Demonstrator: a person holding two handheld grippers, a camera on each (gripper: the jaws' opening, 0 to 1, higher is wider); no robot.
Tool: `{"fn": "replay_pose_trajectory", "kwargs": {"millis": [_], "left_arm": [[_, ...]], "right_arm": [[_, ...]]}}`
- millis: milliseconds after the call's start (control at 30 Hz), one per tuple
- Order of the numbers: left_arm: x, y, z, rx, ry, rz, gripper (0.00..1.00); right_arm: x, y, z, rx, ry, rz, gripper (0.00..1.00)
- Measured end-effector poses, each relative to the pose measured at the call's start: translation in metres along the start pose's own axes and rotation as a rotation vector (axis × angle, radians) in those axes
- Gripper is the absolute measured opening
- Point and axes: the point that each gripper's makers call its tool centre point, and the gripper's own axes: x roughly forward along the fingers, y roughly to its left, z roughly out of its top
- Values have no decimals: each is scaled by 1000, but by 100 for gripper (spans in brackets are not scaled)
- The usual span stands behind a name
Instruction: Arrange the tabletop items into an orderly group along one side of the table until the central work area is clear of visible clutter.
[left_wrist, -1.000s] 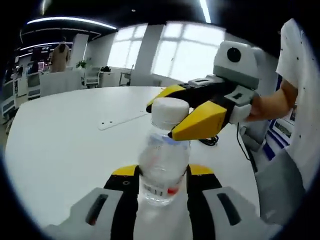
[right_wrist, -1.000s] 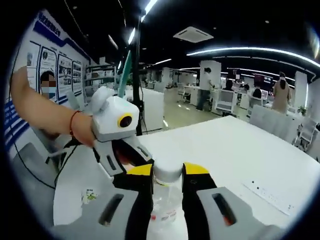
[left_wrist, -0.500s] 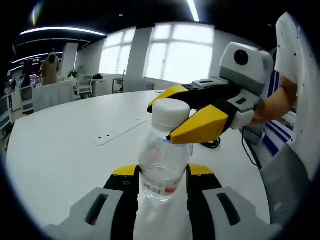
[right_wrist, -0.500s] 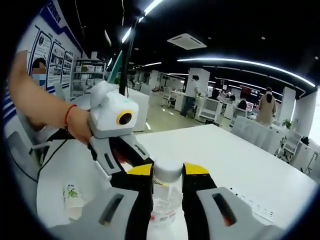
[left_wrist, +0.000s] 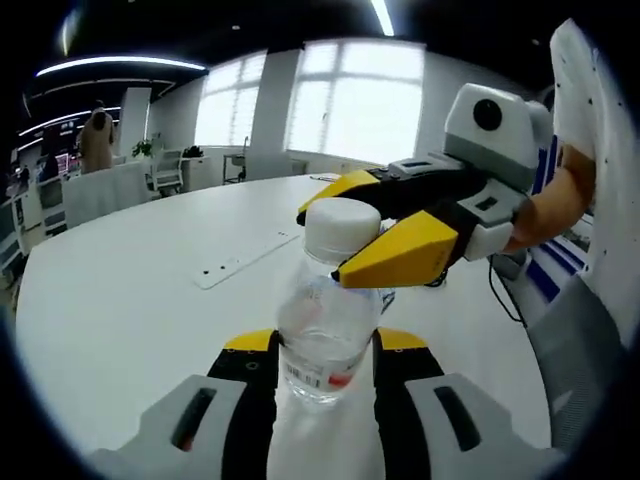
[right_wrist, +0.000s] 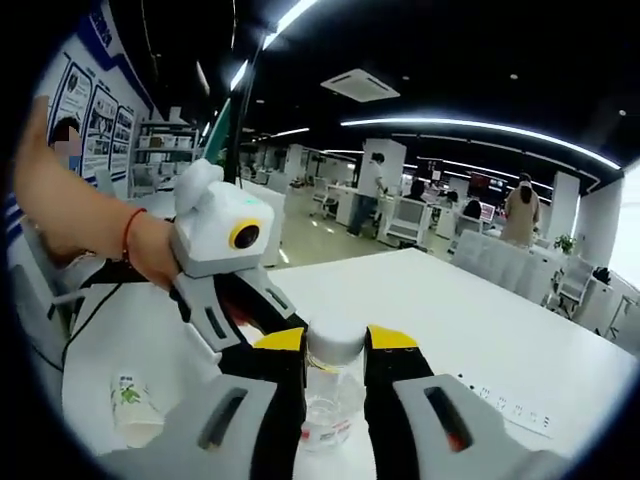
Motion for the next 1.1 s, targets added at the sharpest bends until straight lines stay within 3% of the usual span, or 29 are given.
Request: {"fn": "replay_pose_trajectory", "kwargs": {"millis": [400, 1100], "left_arm": [[5, -1, -9, 12, 30, -12, 36], [6, -7, -8, 31, 46, 2, 37]], "right_arm": [[0, 1, -10, 0, 21, -8, 19], [-8, 3, -13, -61, 50, -5, 21]]}}
